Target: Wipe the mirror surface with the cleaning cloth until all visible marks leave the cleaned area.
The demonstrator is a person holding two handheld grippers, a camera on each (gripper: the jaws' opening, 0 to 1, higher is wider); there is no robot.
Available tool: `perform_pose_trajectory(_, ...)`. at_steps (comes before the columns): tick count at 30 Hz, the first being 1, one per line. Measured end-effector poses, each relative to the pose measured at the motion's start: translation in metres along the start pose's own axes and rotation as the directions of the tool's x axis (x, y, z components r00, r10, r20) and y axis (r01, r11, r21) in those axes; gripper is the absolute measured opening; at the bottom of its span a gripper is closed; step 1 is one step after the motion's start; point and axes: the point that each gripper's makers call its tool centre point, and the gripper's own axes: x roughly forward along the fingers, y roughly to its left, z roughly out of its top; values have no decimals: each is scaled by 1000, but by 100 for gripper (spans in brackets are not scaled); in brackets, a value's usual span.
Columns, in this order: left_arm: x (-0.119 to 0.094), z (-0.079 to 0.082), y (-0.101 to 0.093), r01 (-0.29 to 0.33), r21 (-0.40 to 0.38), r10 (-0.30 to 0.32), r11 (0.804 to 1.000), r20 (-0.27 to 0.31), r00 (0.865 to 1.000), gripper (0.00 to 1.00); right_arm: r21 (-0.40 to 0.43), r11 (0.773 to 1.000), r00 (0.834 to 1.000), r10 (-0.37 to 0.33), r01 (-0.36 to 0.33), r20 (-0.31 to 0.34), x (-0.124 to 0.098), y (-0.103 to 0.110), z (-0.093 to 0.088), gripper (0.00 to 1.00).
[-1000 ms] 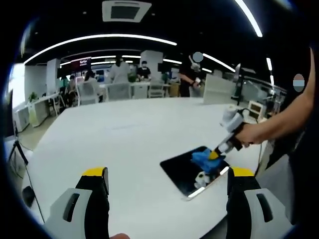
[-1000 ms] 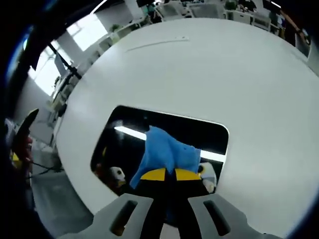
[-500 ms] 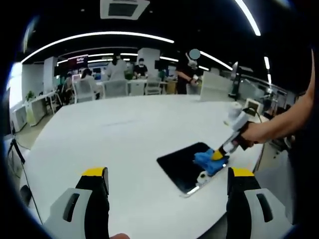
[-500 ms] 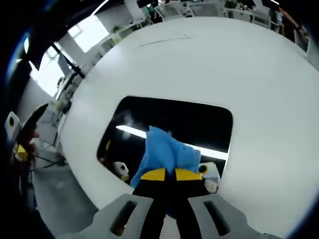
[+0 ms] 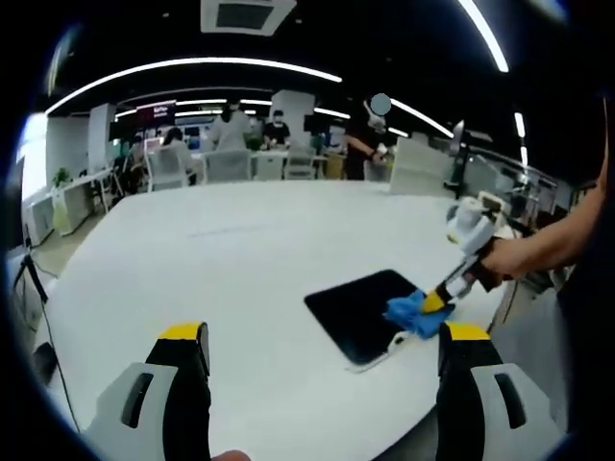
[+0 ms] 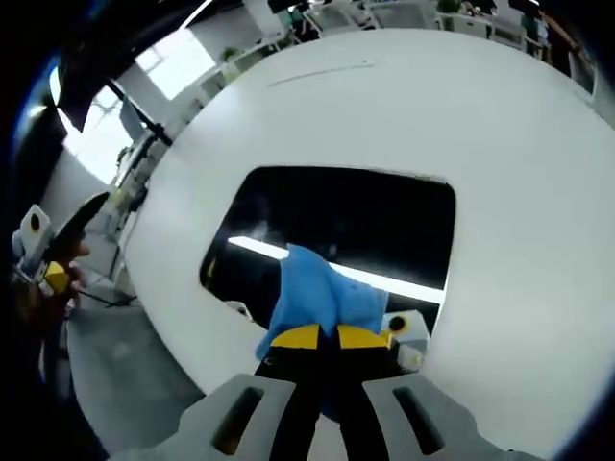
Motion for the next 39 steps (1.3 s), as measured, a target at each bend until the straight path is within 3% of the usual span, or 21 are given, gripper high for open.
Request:
perform_pose_trajectory(10,2,-17,-2,-5,-18,5,1000,-14,1000,99,-1,1000,1000,7,-7,-5,-2,3,-5,0)
perform_pose_trajectory(18,1,-14,0,-12,-31,13,999,4,1000,99,-14,1000,1000,9,-9,-4,-3,2,-5,0)
perform_pose_trajectory(29,4,-20,-15,26,28,-26,999,2,1000,99,-27,1000,1000,14,-14,-11,-2,2,-5,0)
perform_pose_trajectory(39,5,-24,-12,24,1,-24,1000,-8,1000,99,-35,999,1000,7,-7,-14,-4,-3,-5,0)
